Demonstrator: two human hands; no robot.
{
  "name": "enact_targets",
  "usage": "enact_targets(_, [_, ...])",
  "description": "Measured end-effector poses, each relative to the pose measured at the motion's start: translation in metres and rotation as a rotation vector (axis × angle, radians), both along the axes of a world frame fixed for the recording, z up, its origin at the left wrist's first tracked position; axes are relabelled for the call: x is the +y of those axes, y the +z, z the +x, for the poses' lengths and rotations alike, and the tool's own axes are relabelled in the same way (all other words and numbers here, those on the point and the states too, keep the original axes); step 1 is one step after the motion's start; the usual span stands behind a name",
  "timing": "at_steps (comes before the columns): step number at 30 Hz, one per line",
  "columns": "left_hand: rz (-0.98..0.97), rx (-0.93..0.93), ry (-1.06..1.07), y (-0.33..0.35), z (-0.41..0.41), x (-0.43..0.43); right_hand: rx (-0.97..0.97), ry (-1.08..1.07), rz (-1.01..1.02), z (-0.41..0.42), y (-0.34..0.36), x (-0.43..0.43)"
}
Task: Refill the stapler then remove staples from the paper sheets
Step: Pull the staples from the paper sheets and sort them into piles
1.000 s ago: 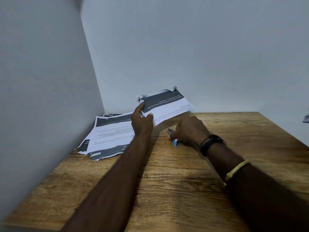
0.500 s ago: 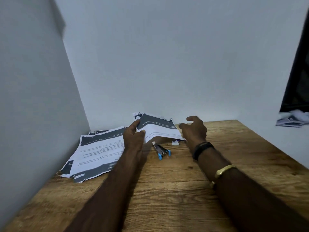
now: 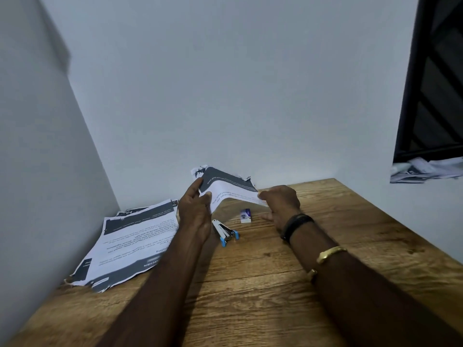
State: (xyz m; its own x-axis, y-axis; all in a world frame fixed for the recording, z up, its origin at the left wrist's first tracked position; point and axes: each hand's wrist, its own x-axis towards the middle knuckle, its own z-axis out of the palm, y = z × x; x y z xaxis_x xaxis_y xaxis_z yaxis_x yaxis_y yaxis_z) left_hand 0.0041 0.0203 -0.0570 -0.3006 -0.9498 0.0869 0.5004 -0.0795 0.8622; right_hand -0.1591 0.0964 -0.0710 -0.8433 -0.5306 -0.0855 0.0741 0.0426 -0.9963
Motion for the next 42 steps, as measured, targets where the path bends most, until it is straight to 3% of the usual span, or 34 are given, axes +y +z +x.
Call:
enact_targets(3, [0.016, 0.014, -0.014, 0.000, -0.011, 0.002, -0.075, -0.075, -0.095, -0.004, -0.002, 0.001])
enact_targets(8, [-0.075, -0.101, 0.015, -0.001, -0.027, -0.004, 0.098, -0.211, -0.068, -0.024, 0.000, 0.012])
enact_targets(15, [-0.337, -0.569, 0.229, -0.011, -0.071, -0.012, 0.245, -0.309, 0.050, -0.059, 0.002, 0.029])
enact_targets(22, [-0.645, -1.011, 0.038, -0.020, -0.107, -0.018, 0.393, -0.319, 0.184, -0.090, -0.013, 0.027])
enact_targets(27, [-0.762, -1.322, -0.086, -0.028, -0.121, -0.026, 0.519, -0.234, 0.349, -0.101, -0.017, 0.021])
enact_targets(35, [-0.799, -1.623, -0.154, -0.044, -0.130, -0.033, 0.630, -0.177, 0.539, -0.105, -0.023, 0.010])
enact_targets(42, [-0.834, -1.636, -0.148, -0.039, -0.130, -0.034, 0.691, -0.154, 0.543, -0.101, -0.024, 0.010])
